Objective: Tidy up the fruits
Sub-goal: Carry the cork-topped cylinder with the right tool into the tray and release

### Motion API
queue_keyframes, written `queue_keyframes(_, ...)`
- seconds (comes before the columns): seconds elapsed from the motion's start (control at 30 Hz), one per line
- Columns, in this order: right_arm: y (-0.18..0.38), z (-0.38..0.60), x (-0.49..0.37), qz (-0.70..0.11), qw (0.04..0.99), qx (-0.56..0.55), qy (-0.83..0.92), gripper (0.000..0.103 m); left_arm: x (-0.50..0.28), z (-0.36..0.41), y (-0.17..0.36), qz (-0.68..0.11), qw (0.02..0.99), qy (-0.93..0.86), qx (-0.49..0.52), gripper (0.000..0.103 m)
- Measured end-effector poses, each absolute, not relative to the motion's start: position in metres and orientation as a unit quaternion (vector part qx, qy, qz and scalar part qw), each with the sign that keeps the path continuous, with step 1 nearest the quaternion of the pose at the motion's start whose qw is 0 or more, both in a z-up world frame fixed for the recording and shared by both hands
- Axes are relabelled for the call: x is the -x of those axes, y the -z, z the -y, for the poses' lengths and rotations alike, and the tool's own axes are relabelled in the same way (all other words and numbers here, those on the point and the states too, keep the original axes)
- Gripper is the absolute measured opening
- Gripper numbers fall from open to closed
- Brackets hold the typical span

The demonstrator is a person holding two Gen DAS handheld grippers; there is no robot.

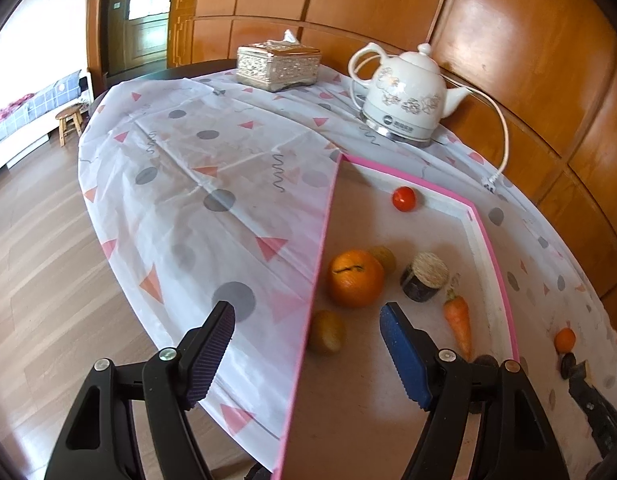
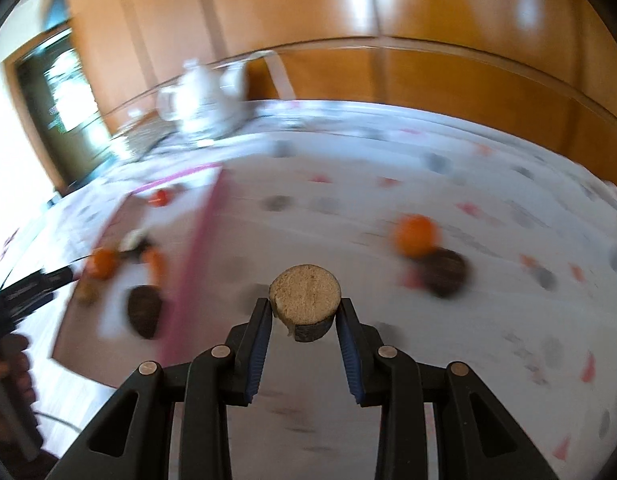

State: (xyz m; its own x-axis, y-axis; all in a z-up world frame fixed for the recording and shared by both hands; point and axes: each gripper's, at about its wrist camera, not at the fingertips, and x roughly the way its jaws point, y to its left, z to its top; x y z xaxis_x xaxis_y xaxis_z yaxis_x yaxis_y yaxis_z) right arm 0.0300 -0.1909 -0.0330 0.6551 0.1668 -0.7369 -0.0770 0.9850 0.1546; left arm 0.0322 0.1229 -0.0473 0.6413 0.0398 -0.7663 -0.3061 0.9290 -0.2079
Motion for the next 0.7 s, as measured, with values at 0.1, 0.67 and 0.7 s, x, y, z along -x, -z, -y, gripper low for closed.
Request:
queue_keyframes(0.1, 0.028, 0.152, -0.037, -0.408, 0.905, -0.031, -0.116, 0.033, -0.033, -0.13, 0.049, -0.412, 0.889, -0.104, 0.168, 0.076)
queue_keyframes(0.67, 0.061, 0.017, -0.086, -0.464, 0.857, 0.037, -0.222, 0.034, -0.039, -0.155, 0.067, -0.43, 0.872, -0.127, 0.197, 0.077)
queue_keyframes(0.7, 0.061, 0.019, -0.086, -0.466, 0.856, 0.03, -0.222, 0.034, -0.039, -0.155, 0.067, -0.429, 0.872, -0.128, 0.195, 0.078)
